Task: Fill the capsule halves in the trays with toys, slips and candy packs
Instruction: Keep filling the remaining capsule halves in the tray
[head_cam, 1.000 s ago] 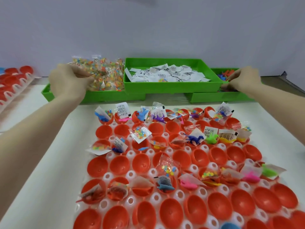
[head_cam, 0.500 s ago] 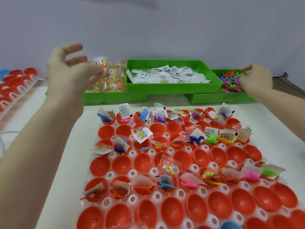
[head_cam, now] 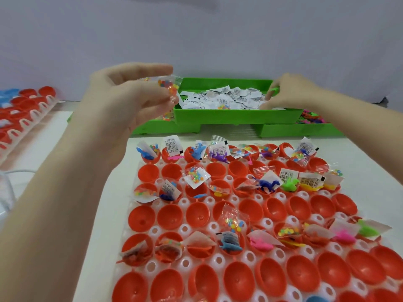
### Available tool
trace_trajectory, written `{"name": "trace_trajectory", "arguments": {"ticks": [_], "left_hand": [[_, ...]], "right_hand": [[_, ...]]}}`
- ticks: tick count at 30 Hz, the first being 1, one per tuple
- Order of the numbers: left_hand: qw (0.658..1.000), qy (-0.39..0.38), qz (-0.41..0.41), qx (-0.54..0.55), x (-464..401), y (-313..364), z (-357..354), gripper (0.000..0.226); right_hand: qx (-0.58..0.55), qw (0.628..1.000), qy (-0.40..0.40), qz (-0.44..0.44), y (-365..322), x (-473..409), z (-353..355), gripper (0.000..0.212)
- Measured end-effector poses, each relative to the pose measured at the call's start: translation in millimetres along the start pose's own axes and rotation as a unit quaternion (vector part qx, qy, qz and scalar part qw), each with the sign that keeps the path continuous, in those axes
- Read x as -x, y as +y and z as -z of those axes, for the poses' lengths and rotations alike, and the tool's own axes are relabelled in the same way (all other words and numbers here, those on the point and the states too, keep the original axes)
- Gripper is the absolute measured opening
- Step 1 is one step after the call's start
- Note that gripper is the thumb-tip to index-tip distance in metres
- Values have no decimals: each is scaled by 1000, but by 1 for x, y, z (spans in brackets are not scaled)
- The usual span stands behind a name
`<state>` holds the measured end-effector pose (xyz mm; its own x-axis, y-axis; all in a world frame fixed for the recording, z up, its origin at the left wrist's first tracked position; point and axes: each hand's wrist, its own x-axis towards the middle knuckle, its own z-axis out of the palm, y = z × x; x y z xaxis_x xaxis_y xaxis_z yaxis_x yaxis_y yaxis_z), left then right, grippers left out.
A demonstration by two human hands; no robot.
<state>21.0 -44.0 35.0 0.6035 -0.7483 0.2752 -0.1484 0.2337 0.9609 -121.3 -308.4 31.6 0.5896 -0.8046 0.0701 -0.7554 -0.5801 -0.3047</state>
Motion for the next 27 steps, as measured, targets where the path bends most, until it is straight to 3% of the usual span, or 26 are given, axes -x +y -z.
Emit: {"name": "trace_trajectory", "arguments": {"ticks": [4,10,16,20,21,23,25,27], "left_hand": [[1000,-20,8,1,6,3,-4,30],[999,-23,20,-25,10,11,-11,27],[999,2,45,-7,10,15,-16,20],[999,-5,43,-15,11,15,-19,20],[999,-10,39,-19,12,15,-19,20],[999,-18,34,-27,15,16,-23,19],[998,-34,37,-23,19,18,-29,18],[997,-61,48,-20,23,19,-37,16]], "right_hand": [[44,998,-31,-31,0,-6,-4,37],[-33,998,27,-55,2,-7,2,23],[-28,996,63,-52,7,-6,3,27],[56,973,223,15,8,6,6,28],[24,966,257,23,6,9,9,28],[-148,951,269,25,-2,19,16,23],[-338,916,213,44,-19,46,23,12],[-441,882,138,94,-38,87,28,19]]}}
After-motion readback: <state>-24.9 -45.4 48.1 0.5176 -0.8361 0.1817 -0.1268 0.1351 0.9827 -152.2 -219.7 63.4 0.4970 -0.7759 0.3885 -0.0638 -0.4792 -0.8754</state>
